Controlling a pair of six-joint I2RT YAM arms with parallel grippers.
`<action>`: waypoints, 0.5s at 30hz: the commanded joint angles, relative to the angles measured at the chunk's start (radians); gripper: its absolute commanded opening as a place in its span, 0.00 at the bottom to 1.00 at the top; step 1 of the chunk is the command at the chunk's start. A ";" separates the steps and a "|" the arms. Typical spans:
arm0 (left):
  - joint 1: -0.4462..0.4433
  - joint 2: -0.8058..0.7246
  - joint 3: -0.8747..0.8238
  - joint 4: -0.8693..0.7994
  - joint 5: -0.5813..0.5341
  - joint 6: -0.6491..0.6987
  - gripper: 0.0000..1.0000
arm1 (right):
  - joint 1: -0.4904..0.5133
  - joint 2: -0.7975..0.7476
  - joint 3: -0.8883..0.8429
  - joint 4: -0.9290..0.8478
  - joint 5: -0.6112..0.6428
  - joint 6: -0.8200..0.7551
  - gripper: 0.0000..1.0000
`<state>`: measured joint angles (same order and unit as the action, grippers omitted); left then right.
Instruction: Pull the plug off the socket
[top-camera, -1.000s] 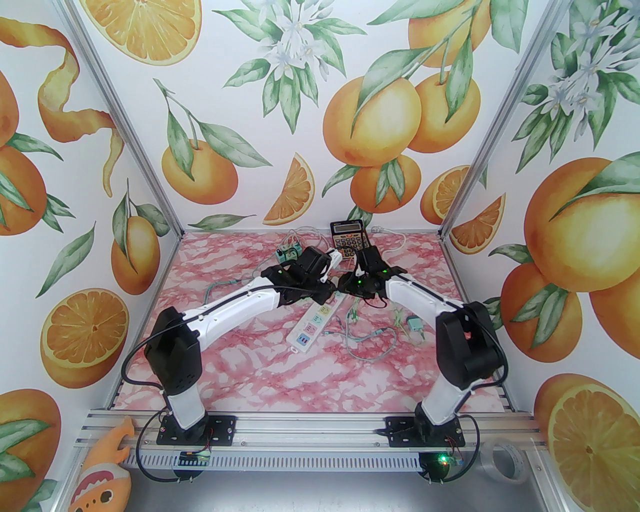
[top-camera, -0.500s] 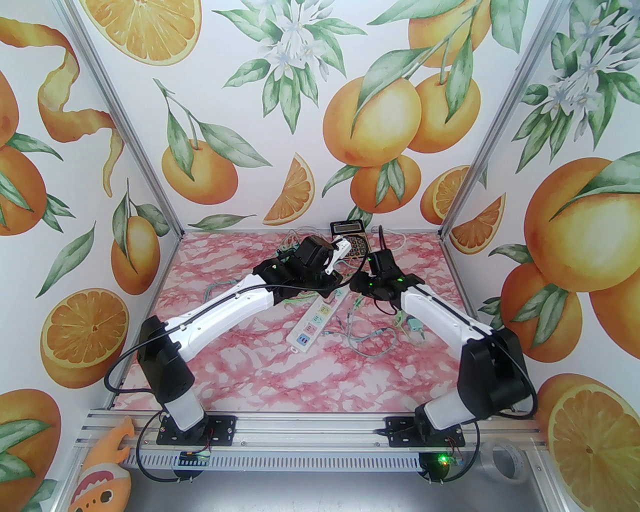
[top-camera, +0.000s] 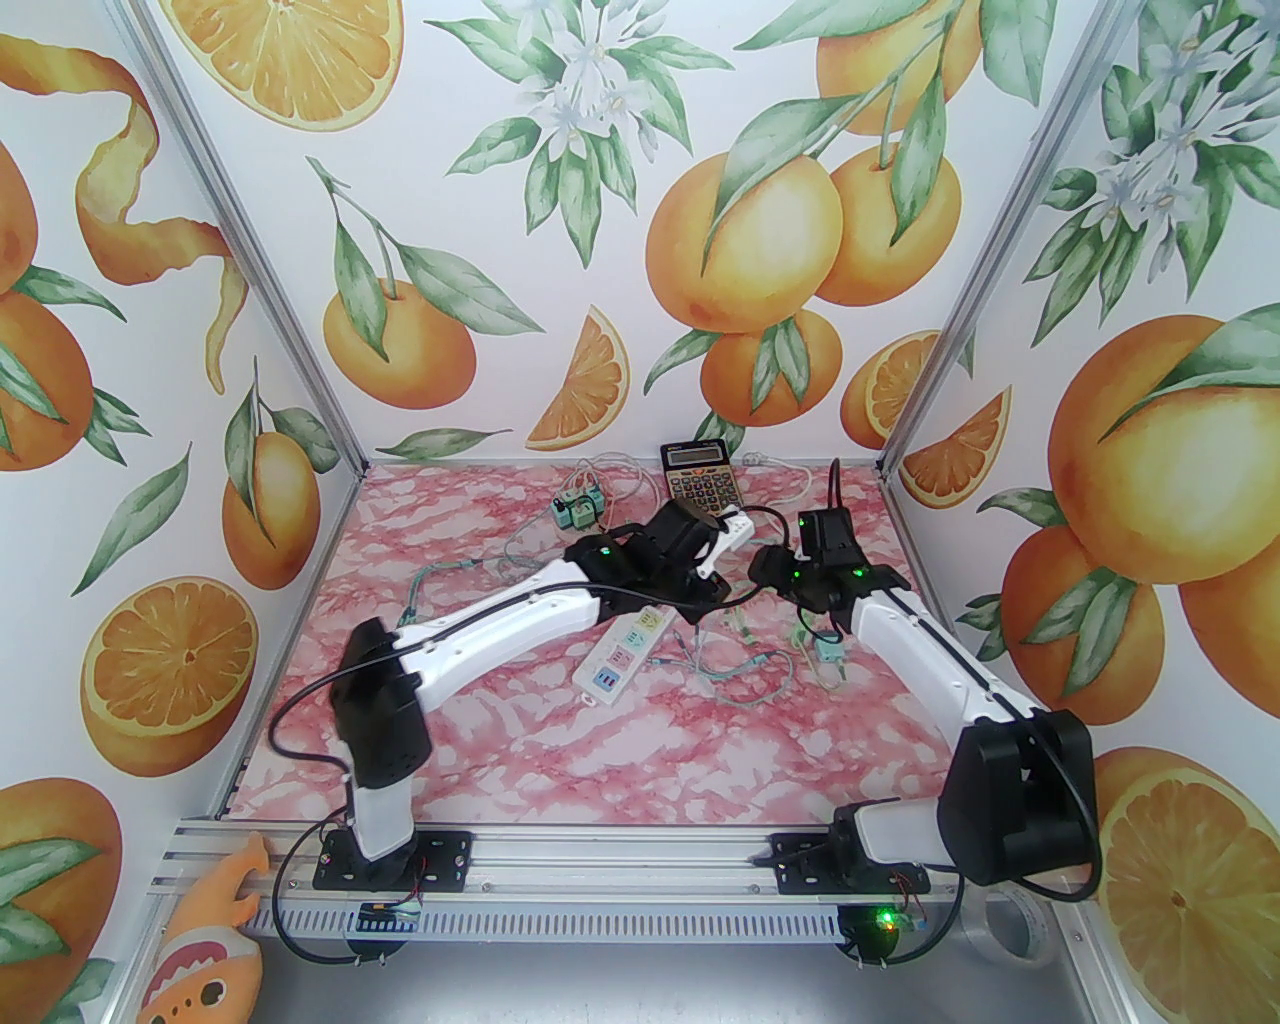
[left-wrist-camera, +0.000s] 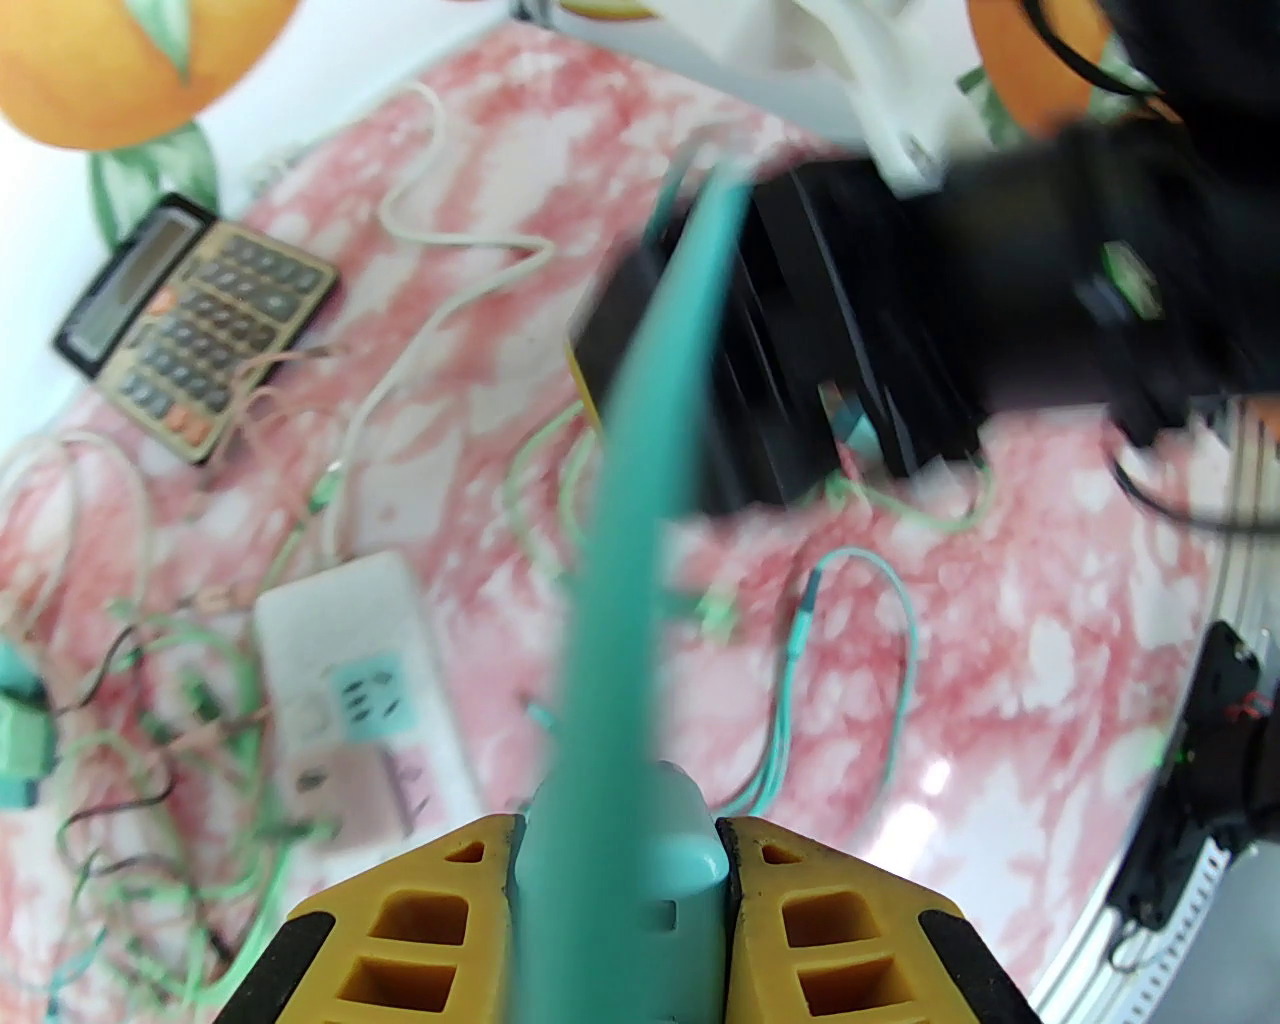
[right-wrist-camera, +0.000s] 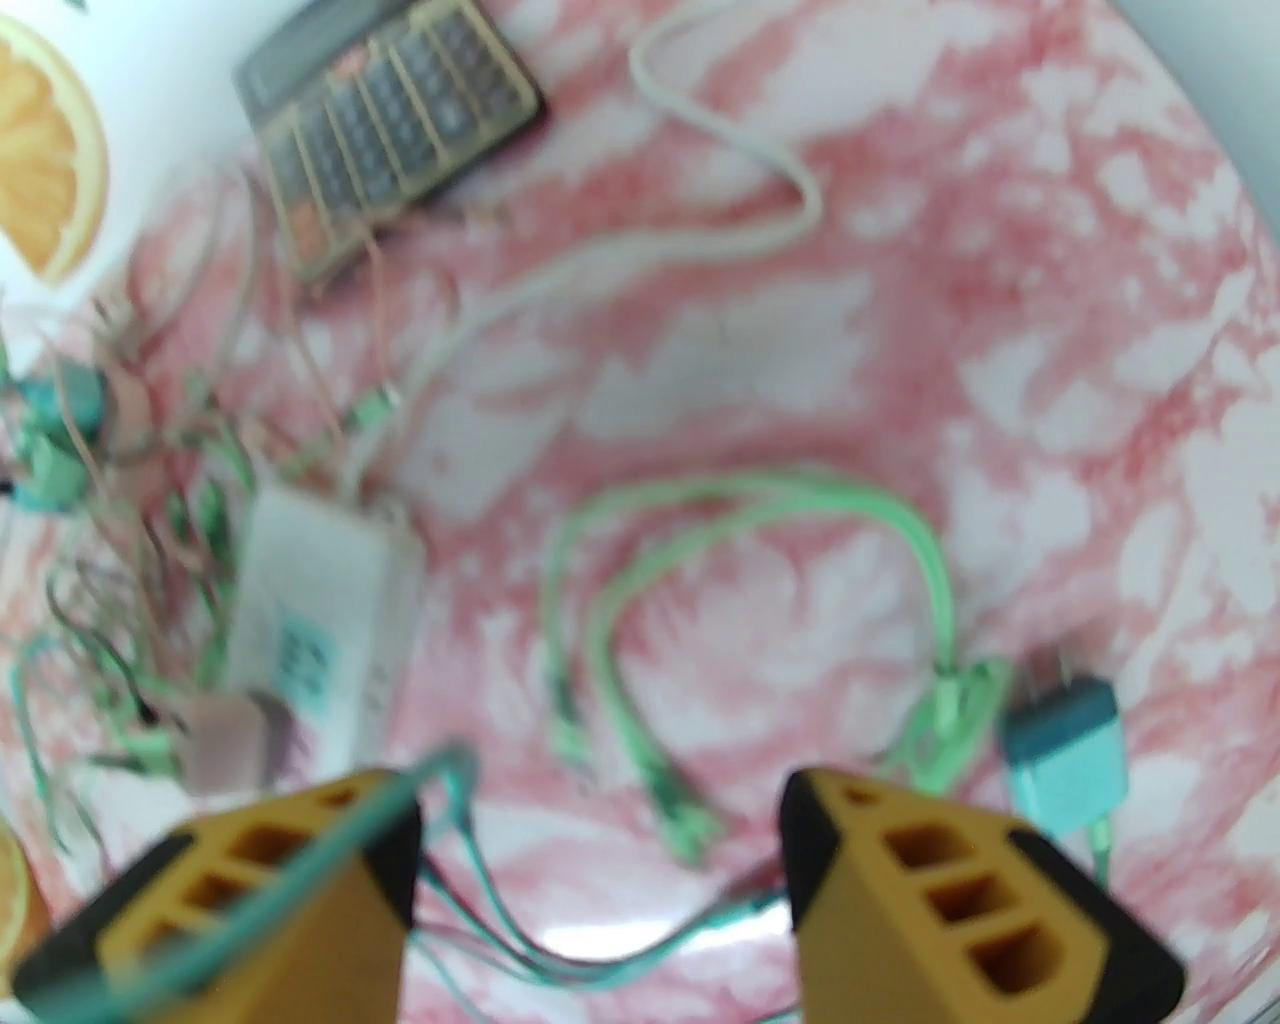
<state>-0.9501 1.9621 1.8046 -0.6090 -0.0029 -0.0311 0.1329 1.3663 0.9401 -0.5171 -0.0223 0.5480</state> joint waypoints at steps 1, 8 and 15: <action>-0.006 0.028 0.082 0.026 0.034 -0.005 0.07 | -0.032 -0.099 -0.052 -0.075 0.067 0.006 0.66; -0.066 0.112 0.114 -0.015 0.010 0.047 0.07 | -0.196 -0.247 -0.078 -0.204 0.183 0.033 0.71; -0.135 0.190 0.121 -0.026 -0.051 0.103 0.06 | -0.324 -0.383 -0.084 -0.239 0.209 0.052 0.73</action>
<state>-1.0641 2.1185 1.8862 -0.6262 -0.0139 0.0273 -0.1585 1.0222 0.8631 -0.7132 0.1421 0.5827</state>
